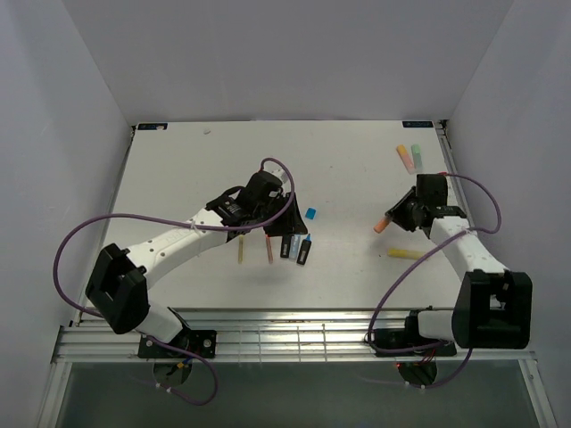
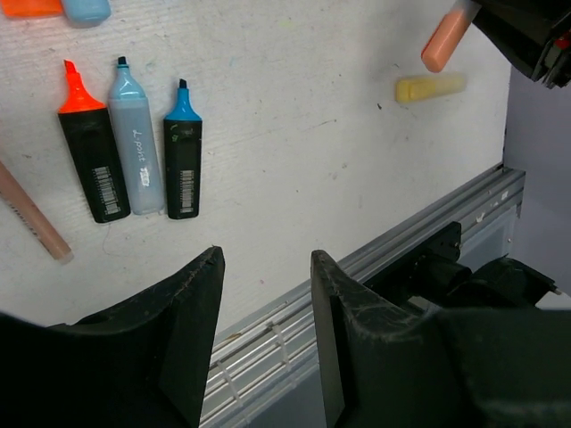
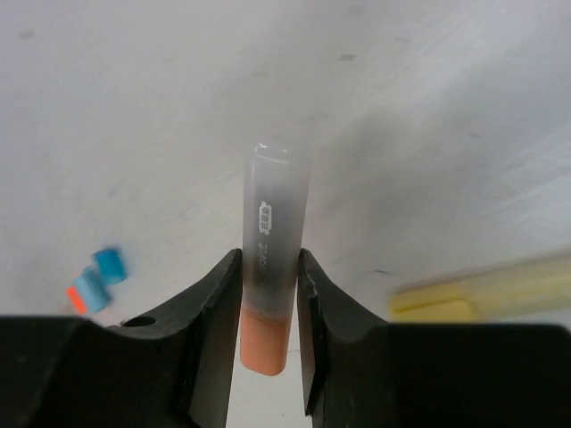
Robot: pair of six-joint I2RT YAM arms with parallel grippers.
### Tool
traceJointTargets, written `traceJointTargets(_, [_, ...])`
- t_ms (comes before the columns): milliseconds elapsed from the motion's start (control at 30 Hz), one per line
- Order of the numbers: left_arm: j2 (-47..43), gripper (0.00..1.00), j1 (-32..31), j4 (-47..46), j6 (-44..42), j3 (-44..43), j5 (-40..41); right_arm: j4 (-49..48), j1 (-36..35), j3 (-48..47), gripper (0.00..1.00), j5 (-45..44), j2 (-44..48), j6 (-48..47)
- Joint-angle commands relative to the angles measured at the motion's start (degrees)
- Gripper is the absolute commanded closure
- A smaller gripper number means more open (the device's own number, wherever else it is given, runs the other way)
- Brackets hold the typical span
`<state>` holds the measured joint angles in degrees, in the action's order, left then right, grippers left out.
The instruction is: Open the pen caps
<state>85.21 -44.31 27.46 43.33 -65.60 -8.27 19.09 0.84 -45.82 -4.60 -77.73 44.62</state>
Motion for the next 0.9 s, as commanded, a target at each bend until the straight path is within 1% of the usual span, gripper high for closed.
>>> traceJointTargets(0, [-5.22, 0.46, 0.37, -1.09, -0.35, 0.73, -4.9, -7.19, -5.4, 1.6, 0.92, 12.8, 10.28, -6.29])
traceJointTargets(67, [-7.16, 0.46, 0.37, -4.5, 0.26, 2.49, -9.55, -9.85, -9.7, 2.84, 0.92, 16.54, 13.99, -7.09])
traceJointTargets(100, [-7.95, 0.46, 0.46, -6.26, 0.61, 4.93, -11.13, -13.52, -11.46, 4.5, 0.92, 19.6, 17.49, -7.18])
traceJointTargets(133, [-8.74, 0.46, 0.46, -8.46, 0.87, 6.53, -14.98, -15.73, -15.22, 5.47, 0.92, 20.85, 19.01, -7.09])
traceJointTargets(167, [-10.57, 0.46, 0.46, -13.87, 2.1, 8.19, -16.85, -17.41, -17.08, 6.35, 0.92, 21.38, 21.98, -6.31])
traceJointTargets(200, [-11.46, 0.45, 0.46, -16.54, 2.89, 11.34, -18.17, -22.21, -18.84, 7.67, 0.92, 22.61, 23.14, -5.34])
traceJointTargets(267, [-13.57, 0.44, 0.46, -22.59, 4.21, 14.0, -20.28, -25.41, -22.89, 10.92, 0.92, 23.15, 25.77, -1.67])
traceJointTargets(333, [-14.45, 0.44, 0.46, -26.13, 5.53, 16.64, -20.91, -27.61, -26.31, 12.85, 0.92, 21.75, 27.1, 0.28])
traceJointTargets(400, [-15.25, 0.43, 0.46, -27.02, 5.97, 17.96, -21.17, -28.06, -28.78, 13.13, 0.92, 19.38, 27.9, 2.04])
traceJointTargets(433, [-15.42, 0.42, 0.28, -29.11, 6.15, 18.4, -21.26, -27.88, -30.7, 12.78, 0.92, 18.93, 27.73, 2.22])
traceJointTargets(567, [-15.6, 0.4, -0.59, -32.37, 7.64, 20.07, -21.96, -28.06, -35.11, 11.99, 0.92, 15.42, 26.15, 3.45])
traceJointTargets(700, [-15.34, 0.4, -1.47, -33.0, 8.0, 20.87, -20.91, -28.67, -38.45, 11.72, 0.92, 10.77, 25.44, 5.3])
traceJointTargets(867, [-14.55, 0.4, -2.27, -32.83, 8.35, 20.95, -19.68, -29.81, -41.62, 11.81, 0.92, 7.51, 24.82, 8.11])
